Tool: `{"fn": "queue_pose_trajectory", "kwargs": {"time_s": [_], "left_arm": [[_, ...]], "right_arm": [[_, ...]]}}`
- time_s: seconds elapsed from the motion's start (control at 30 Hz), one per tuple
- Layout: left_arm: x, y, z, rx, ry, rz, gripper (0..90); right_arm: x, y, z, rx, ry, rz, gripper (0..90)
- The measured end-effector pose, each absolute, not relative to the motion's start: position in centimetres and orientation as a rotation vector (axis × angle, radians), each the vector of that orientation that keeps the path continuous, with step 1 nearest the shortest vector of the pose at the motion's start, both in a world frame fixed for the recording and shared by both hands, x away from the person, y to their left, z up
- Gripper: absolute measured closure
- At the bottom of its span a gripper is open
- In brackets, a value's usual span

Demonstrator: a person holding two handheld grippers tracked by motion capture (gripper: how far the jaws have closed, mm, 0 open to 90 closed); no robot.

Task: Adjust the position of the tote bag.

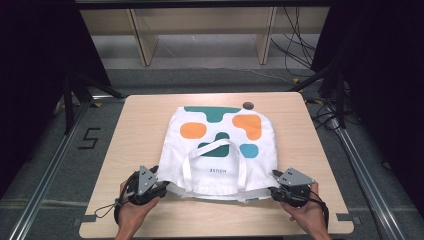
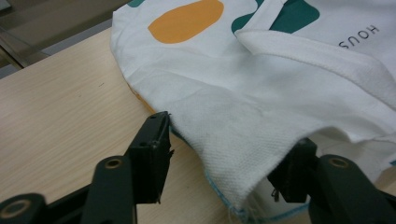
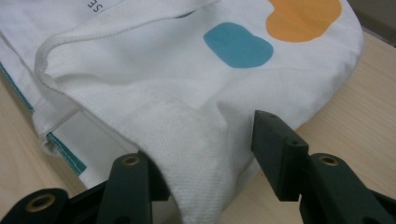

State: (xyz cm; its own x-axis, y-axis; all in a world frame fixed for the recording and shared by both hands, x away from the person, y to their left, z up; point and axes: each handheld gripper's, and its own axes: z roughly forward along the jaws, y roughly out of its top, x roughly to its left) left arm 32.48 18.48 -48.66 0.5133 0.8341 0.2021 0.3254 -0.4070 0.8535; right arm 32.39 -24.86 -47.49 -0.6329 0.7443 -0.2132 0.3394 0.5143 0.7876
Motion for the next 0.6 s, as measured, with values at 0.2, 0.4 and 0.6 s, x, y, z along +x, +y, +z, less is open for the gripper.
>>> {"fn": "queue_pose_trajectory", "kwargs": {"time_s": [0.2, 0.4, 0.6], "left_arm": [[32.9, 19.4, -48.6, 1.952, 0.980, 0.773, 71.9], [33.0, 20.0, -48.4, 1.883, 1.021, 0.680, 76.3], [33.0, 20.0, -48.2, 1.866, 1.024, 0.654, 76.5]], "right_arm": [[32.5, -25.1, -47.4, 0.884, 2.220, 1.009, 58.4], [32.5, -25.5, -47.4, 0.900, 2.213, 1.025, 59.9], [32.5, -25.8, -47.7, 0.897, 2.218, 0.991, 62.4]]}}
